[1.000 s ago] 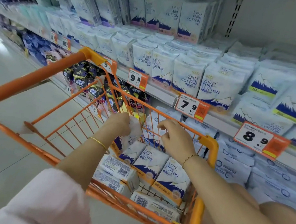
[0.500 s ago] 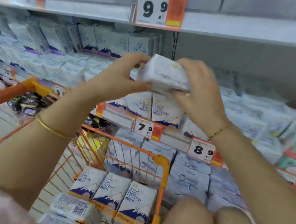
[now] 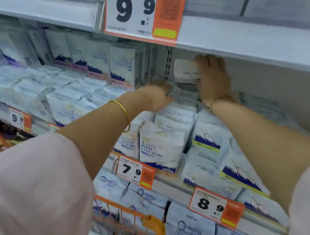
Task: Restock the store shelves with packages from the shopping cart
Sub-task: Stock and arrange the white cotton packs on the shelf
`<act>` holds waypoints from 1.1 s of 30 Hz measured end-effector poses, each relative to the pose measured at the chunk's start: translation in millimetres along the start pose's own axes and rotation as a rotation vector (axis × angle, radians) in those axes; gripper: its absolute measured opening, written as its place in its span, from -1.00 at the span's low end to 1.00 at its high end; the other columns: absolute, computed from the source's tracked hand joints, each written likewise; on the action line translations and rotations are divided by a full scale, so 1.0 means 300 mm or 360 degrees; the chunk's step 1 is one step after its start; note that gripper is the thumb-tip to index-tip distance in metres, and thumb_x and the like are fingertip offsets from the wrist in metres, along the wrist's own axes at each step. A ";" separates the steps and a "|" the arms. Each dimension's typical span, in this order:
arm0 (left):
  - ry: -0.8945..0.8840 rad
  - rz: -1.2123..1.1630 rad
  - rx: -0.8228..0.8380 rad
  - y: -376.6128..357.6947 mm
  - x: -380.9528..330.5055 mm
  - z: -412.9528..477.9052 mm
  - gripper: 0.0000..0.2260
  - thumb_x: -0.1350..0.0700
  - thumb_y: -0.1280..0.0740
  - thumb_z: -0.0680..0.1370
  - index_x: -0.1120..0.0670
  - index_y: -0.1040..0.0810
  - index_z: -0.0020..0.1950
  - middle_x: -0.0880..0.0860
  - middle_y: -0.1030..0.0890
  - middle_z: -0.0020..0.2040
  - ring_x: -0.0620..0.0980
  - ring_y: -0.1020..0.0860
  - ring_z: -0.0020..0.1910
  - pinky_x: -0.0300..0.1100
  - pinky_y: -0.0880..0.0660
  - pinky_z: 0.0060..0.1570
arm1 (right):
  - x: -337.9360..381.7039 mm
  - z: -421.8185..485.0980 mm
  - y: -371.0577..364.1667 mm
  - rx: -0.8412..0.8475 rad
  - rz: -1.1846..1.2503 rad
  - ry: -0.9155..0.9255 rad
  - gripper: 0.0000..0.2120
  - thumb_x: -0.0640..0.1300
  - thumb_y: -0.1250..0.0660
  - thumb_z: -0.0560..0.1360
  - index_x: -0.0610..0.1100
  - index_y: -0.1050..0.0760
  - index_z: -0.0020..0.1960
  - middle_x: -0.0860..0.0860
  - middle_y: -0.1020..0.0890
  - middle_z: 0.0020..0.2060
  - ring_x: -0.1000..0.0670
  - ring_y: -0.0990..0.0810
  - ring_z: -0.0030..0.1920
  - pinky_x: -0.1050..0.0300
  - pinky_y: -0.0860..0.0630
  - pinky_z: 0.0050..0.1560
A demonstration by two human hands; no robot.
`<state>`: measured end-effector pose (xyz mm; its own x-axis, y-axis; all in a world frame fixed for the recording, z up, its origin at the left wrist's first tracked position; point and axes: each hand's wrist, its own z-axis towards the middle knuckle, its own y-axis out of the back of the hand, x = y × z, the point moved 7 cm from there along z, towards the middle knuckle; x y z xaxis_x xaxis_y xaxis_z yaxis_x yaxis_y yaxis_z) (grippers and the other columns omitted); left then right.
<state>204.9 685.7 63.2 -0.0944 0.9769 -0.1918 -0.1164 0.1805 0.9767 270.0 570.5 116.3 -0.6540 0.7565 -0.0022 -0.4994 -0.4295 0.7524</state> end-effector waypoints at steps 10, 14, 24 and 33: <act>0.0067 0.0070 0.0199 -0.100 0.058 0.122 -0.56 -0.02 0.08 0.66 0.04 -0.07 0.53 0.15 -0.08 0.54 0.09 -0.05 0.52 0.04 -0.03 0.47 | -0.063 0.151 -0.193 0.0212 0.0004 -0.0064 -0.41 -0.43 -0.23 0.42 -0.20 -0.22 0.41 -0.24 -0.34 0.27 -0.26 -0.32 0.25 -0.06 -0.45 0.07; 0.0050 0.0000 0.0201 -0.120 0.060 0.124 -0.55 -0.04 0.09 0.65 0.02 -0.04 0.54 0.11 -0.05 0.55 0.07 -0.03 0.53 0.07 -0.01 0.48 | -0.078 0.166 -0.220 0.0243 0.0097 -0.0085 -0.49 -0.40 -0.20 0.47 -0.21 -0.20 0.38 -0.25 -0.39 0.21 -0.25 -0.36 0.19 -0.01 -0.40 0.01; 0.0040 -0.0038 0.0189 -0.135 0.075 0.131 -0.48 -0.12 0.11 0.58 0.01 -0.09 0.53 0.09 -0.05 0.55 0.03 0.00 0.54 0.07 0.02 0.48 | -0.076 0.179 -0.252 0.0369 0.0238 -0.0066 -0.62 -0.38 -0.20 0.49 -0.22 -0.27 0.28 -0.25 -0.40 0.17 -0.23 -0.39 0.17 0.04 -0.36 0.03; 0.0060 -0.0027 0.0144 -0.131 0.062 0.132 -0.52 -0.07 0.08 0.61 0.03 -0.14 0.51 0.12 -0.12 0.53 0.06 -0.07 0.52 0.08 -0.02 0.47 | -0.089 0.130 -0.320 0.0786 -0.0024 -0.0111 -0.57 -0.43 -0.16 0.50 -0.31 -0.32 0.36 -0.29 -0.42 0.26 -0.26 -0.43 0.25 -0.02 -0.35 0.30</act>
<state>246.7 701.4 25.2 -0.1303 0.9690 -0.2101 -0.0286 0.2081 0.9777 357.6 610.7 69.9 -0.6007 0.7993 0.0159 -0.1687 -0.1461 0.9748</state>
